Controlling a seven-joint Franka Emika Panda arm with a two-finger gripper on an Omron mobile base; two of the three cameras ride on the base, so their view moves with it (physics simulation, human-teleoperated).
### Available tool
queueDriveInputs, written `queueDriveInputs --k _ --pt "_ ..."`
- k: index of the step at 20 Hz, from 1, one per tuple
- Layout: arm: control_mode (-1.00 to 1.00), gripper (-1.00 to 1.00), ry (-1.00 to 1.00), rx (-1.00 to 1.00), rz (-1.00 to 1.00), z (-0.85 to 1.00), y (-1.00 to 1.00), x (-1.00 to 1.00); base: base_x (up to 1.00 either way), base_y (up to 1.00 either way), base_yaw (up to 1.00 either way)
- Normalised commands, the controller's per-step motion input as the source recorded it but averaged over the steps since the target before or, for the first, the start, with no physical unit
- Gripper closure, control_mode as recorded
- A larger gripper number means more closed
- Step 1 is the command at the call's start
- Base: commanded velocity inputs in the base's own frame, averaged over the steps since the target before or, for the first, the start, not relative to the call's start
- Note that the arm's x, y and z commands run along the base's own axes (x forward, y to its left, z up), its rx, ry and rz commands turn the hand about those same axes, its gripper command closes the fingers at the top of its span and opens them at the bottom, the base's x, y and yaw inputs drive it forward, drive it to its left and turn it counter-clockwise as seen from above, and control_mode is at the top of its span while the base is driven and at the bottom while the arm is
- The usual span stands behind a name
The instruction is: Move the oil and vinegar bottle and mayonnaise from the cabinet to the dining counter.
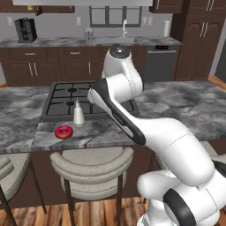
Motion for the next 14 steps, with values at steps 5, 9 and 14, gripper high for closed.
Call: queueDriveInputs --k 5,9,14 --pt "-1.00 -1.00 0.02 0.00 -0.31 -0.17 -0.57 -0.90 0.00 0.00 0.00" --pt "-1.00 -1.00 0.00 0.00 -0.20 -0.34 -0.62 -0.88 0.00 0.00 0.00" --pt "-1.00 -1.00 0.00 0.00 -0.16 -0.27 -0.37 -0.69 0.00 0.00 0.00"
